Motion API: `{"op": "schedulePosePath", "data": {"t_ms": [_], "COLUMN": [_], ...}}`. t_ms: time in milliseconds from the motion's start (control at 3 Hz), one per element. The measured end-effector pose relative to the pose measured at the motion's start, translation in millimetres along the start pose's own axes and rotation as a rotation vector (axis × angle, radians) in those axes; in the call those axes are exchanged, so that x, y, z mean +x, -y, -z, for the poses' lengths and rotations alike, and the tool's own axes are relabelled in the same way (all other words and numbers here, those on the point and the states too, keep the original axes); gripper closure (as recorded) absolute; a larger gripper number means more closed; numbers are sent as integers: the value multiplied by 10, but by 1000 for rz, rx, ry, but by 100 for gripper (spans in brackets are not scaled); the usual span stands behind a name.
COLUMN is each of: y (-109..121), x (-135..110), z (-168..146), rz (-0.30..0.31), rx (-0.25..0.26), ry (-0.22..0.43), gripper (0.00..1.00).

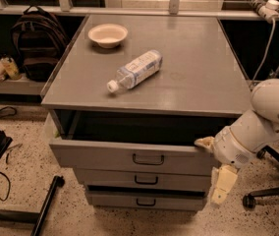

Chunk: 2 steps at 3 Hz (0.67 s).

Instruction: Open top drawer

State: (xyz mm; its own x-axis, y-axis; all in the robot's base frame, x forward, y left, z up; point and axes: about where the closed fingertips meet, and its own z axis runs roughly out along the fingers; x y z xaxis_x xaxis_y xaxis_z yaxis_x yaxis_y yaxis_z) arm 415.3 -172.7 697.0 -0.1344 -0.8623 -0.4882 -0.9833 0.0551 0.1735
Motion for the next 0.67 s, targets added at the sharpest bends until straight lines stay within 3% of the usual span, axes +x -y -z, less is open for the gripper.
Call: {"op": "schedulePosePath", "data": {"t_ms": [333,667], "y": [-249,-355], "x": [-59,-78], "z": [9,-23], "rz": [-2,3], "rx": [-108,-164], "ry": [-5,0], "gripper": [0,0]}}
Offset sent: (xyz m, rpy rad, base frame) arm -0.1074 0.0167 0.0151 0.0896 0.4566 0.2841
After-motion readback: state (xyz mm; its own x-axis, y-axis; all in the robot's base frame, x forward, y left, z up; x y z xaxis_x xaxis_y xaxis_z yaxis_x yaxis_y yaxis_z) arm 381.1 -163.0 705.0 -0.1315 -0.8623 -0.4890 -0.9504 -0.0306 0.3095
